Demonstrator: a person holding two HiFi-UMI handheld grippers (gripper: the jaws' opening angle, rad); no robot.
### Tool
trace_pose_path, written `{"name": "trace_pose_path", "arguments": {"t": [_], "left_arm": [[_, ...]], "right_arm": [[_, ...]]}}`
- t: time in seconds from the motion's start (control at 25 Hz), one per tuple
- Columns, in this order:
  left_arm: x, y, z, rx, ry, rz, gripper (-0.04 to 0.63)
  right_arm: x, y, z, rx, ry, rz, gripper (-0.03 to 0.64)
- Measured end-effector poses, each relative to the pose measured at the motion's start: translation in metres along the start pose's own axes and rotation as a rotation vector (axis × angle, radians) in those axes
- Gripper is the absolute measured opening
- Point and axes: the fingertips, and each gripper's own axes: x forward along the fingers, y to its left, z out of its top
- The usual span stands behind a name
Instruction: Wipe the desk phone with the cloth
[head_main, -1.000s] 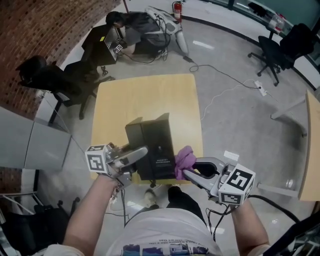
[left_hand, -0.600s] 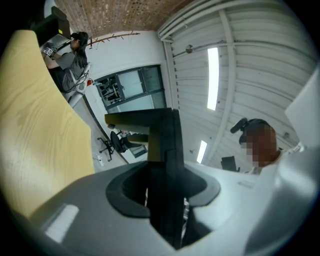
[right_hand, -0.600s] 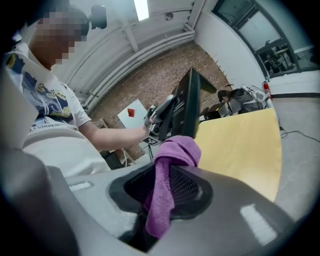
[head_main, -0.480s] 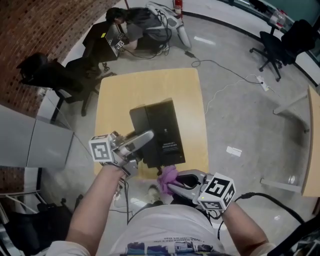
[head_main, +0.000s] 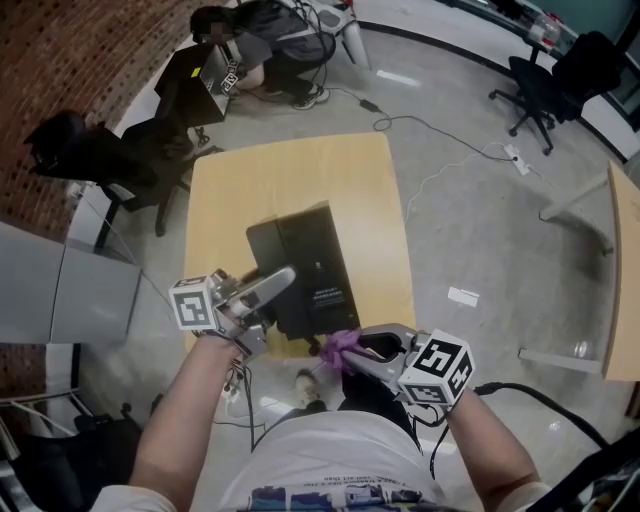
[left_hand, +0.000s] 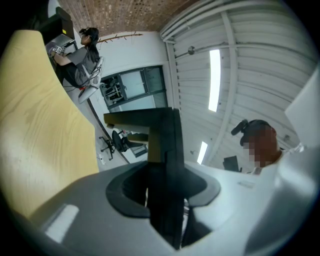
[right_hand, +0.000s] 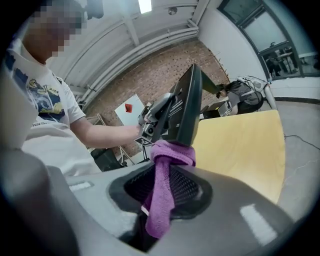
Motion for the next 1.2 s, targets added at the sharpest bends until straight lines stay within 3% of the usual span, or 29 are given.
{"name": "trace_pose_path", "arguments": {"t": [0.48,0.68,0.92,1.2], "left_arm": [[-0.01,0.005,-0.004,-0.009,0.029,-0.006,0.178],[-0.015,0.009,-0.007,-0.011,0.056,0.0,0.178],[-0.014,0.008,-0.008,-0.029,0.06,-0.014,0.178],[-0.012,0.013,-0.013,-0.042,0.037,0.007,0.178]], "right_arm": [[-0.041,-0.034,0.001,0.016,-0.025,-0.157,0.087],[-0.057,-0.048,0.038,-0.003,-0.104,-0.203,0.087],[-0.05,-0.04,0.08,-0.049,-0.153,-0.191,0.087],[-0.036,-0.02,0.034,0.006,-0.07,-0.151,0.087]]}}
